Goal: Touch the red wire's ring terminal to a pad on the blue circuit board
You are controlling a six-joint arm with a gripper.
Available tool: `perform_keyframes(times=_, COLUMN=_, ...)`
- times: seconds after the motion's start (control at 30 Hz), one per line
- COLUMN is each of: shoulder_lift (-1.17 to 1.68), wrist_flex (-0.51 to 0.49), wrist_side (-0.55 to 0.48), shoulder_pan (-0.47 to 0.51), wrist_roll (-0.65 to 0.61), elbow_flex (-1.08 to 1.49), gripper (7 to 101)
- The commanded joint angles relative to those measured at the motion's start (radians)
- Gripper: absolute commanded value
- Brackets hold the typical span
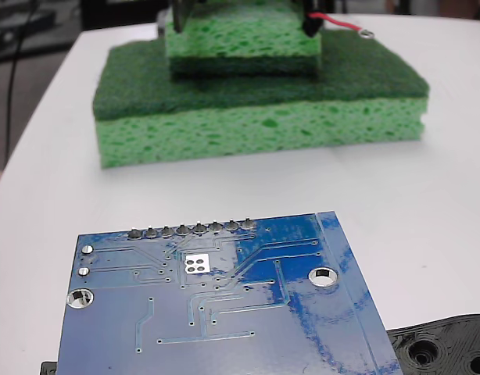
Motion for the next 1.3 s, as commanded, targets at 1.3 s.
perform_keyframes(times=1.3, shoulder_lift=-0.420, wrist_flex=-0.169, wrist_side=0.023, shoulder_pan=0.087, wrist_roll=0.071, elbow_flex=-0.337, gripper=100.3)
